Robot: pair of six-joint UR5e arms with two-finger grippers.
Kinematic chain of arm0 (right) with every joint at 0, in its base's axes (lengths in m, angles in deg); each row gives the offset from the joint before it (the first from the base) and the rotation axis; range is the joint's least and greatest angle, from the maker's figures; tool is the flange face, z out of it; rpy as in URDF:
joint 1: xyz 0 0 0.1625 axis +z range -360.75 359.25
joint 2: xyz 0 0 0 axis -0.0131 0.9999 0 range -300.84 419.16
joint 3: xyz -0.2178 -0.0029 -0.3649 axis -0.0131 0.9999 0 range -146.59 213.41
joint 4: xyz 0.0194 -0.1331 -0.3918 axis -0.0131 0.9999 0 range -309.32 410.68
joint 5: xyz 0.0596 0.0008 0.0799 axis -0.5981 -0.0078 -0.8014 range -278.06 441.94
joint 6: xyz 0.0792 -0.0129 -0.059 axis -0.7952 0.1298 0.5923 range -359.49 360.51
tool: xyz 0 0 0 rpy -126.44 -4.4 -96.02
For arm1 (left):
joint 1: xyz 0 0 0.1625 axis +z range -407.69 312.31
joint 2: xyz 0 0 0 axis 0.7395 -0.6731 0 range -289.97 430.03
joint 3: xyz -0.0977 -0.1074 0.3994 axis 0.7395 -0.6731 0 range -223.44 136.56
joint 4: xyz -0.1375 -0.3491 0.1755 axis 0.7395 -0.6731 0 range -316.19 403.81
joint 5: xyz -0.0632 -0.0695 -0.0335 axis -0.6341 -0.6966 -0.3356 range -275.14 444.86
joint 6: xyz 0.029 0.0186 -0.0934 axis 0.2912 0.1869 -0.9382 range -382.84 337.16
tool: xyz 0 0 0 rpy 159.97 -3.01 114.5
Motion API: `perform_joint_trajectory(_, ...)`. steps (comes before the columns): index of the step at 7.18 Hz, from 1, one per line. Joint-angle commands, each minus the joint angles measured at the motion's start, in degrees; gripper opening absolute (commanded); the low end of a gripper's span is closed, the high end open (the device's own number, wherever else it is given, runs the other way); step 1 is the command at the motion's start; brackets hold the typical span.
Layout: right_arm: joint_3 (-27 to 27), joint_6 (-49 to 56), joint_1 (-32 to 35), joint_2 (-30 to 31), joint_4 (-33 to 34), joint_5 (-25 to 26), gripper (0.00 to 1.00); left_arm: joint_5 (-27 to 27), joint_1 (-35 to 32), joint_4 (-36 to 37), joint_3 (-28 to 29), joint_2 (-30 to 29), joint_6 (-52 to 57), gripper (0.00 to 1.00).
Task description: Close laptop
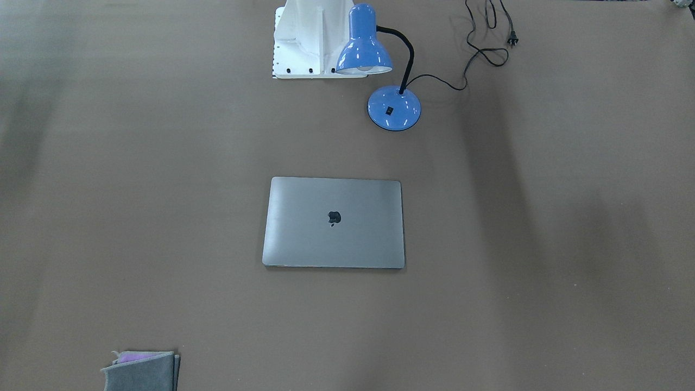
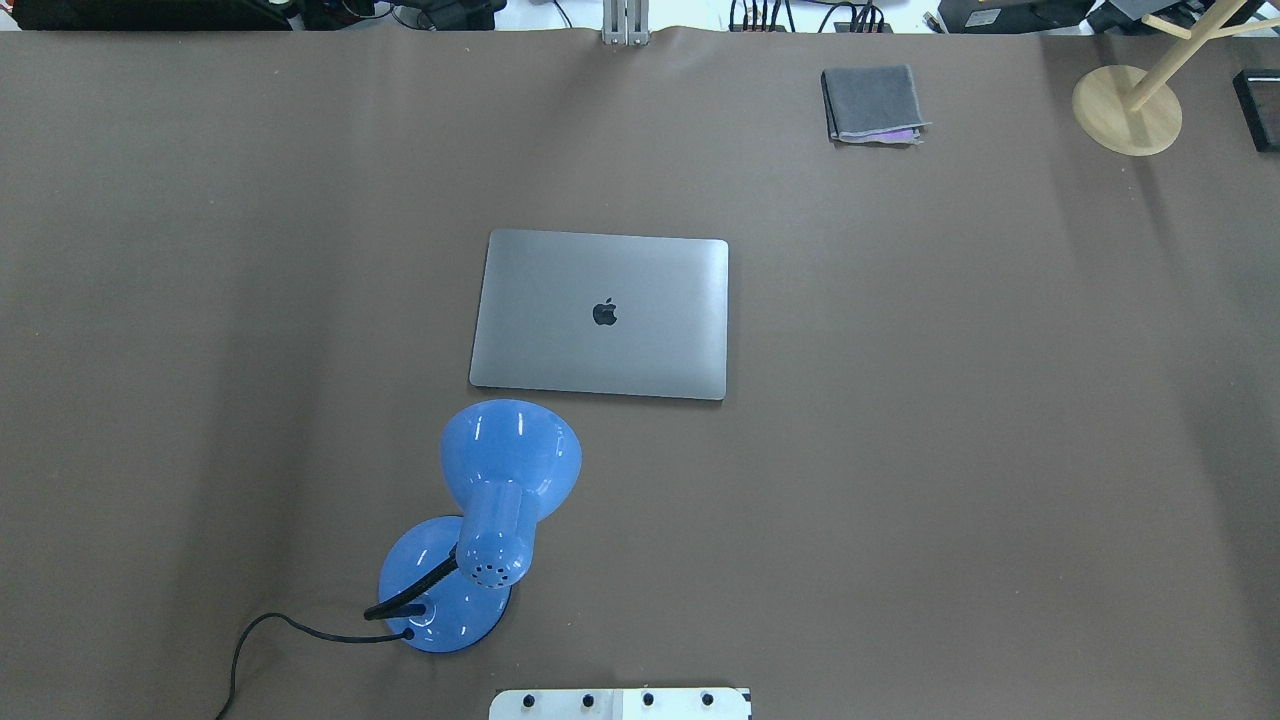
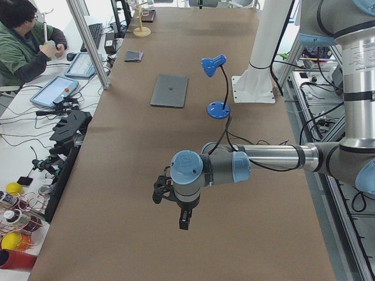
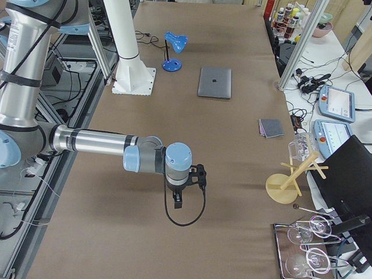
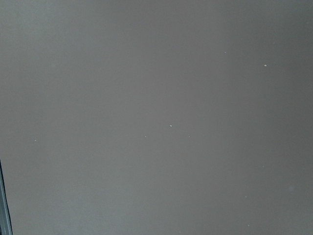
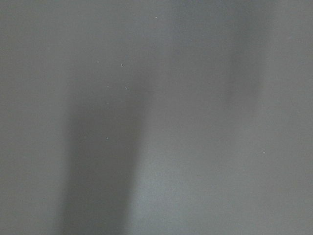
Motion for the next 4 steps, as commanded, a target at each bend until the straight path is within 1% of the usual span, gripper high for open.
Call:
perform_joint_trajectory(1, 0.0, 0.1, -0.4, 0.1, 0.0, -0.4, 1.0, 0.0, 0.0, 0.0, -0.4, 0.0, 0.0, 0.99)
perform_joint_trajectory(4, 0.0, 0.1, -0.8, 0.1, 0.0, -0.4, 1.0, 0.0, 0.0, 0.0, -0.5, 0.0, 0.0, 0.99)
